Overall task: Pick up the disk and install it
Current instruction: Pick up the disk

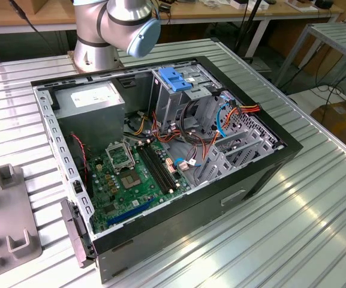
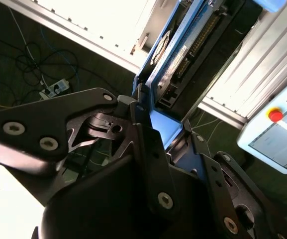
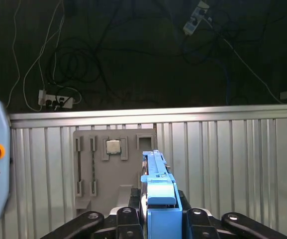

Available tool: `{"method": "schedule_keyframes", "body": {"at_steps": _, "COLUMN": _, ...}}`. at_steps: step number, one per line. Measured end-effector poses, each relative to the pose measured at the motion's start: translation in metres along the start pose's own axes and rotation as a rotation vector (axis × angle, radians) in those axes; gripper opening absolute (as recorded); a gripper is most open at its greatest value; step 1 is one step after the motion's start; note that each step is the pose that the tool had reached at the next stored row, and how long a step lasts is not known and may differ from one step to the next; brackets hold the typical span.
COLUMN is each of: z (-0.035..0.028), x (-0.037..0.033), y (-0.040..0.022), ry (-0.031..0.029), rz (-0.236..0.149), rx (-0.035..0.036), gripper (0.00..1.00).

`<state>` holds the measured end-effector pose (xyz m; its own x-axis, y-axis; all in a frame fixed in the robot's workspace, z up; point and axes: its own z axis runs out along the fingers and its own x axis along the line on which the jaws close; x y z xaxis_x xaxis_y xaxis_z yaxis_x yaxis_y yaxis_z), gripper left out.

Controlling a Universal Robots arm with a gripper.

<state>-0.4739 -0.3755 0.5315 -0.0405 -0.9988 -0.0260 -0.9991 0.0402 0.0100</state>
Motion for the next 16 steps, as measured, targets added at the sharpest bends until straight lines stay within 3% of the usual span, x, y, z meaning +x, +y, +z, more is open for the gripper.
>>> {"method": "schedule_keyframes", "body": {"at_steps": 2, "z": -0.0037, "x": -0.0001, "y": 0.0, "ry": 0.0, "rz": 0.0, "rx": -0.0001, "gripper": 0.37}}
{"method": "schedule_keyframes", "body": {"at_steps": 9, "z": -0.0049, "x": -0.0002, "y": -0.0005, "ry": -0.0001, "rz": 0.0, "rx": 0.0, "gripper": 0.37}}
{"method": "schedule_keyframes", "body": {"at_steps": 16, "z": -0.0051, "x": -0.0008, "y": -0.0164, "ry": 0.0, "rz": 0.0, "rx": -0.0002, "gripper": 0.37}}
